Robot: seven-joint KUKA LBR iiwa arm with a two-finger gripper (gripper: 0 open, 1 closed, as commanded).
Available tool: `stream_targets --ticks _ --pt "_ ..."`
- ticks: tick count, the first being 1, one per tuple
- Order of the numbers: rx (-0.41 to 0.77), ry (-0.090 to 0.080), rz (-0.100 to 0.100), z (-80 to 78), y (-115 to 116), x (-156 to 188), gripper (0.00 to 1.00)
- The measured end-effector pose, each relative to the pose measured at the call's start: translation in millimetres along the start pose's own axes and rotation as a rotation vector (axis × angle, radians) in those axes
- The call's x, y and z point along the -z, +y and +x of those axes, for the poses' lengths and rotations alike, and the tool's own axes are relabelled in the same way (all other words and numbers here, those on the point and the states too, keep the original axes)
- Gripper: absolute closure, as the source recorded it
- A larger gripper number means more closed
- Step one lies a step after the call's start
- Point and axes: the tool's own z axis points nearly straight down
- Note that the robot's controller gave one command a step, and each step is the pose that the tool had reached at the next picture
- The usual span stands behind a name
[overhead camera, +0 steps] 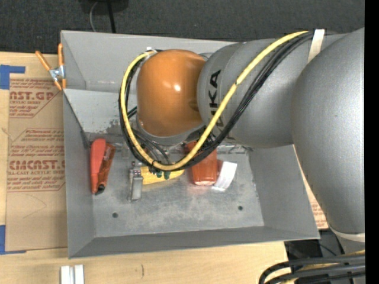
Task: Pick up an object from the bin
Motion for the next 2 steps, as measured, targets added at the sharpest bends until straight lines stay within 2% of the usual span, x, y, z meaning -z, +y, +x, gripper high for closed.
stream_targets --ticks 1,2 --pt "-0.001 -0.007 -0.002 -1.8 -0.8 4.5 0.0" --pt "0.059 -0.008 -0.003 -7.6 -25.0 -19.2 0.0"
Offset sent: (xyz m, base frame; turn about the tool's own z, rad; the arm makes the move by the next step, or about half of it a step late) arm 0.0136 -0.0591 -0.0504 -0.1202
